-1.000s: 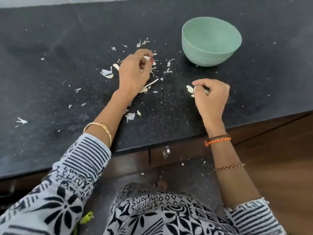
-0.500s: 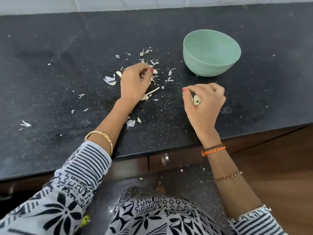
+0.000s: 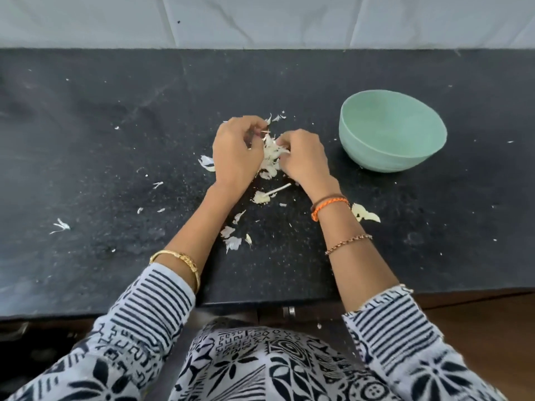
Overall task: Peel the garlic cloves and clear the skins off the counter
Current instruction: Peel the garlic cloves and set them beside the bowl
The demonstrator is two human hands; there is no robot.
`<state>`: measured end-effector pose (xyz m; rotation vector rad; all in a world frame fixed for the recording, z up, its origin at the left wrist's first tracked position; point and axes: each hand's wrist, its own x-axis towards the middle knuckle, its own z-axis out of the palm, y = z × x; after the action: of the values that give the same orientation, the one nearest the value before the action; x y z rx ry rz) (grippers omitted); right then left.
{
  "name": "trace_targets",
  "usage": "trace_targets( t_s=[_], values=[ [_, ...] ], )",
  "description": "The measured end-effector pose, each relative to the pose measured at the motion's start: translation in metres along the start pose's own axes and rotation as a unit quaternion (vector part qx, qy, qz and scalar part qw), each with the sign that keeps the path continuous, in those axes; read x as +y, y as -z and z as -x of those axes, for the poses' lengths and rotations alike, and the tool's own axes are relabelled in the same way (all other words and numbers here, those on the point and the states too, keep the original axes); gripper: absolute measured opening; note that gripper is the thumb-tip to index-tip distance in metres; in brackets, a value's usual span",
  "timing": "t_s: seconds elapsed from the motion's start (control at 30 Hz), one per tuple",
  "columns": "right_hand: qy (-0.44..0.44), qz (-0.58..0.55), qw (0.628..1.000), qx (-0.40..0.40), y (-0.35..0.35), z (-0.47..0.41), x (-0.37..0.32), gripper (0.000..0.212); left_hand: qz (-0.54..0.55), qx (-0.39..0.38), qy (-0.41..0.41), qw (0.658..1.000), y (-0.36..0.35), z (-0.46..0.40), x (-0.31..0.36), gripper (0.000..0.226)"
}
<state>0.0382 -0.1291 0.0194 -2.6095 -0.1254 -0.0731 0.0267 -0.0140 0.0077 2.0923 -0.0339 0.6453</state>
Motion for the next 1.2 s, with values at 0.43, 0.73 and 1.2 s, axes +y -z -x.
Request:
trace_targets(
  t_s=[0.43, 0.73, 1.2],
  values=[
    [0.064, -0.09, 0.986, 0.124, -0.008, -0.015, 0.01, 0.031, 0.033, 0.008, -0.006, 0.999, -0.02, -0.029, -0.016, 0.027],
    [0.012, -0.318, 0.926, 0.203, -0.007, -0.013, 0.01, 0.013, 0.091, -0.018, 0.025, 0.995, -0.025, -0.028, -0.022, 0.024],
    [-0.102, -0.567, 0.806, 0.133, 0.003, -0.009, 0.004, 0.021, 0.242, -0.134, 0.013, 0.961, -0.02, -0.031, -0.02, 0.012]
  ],
)
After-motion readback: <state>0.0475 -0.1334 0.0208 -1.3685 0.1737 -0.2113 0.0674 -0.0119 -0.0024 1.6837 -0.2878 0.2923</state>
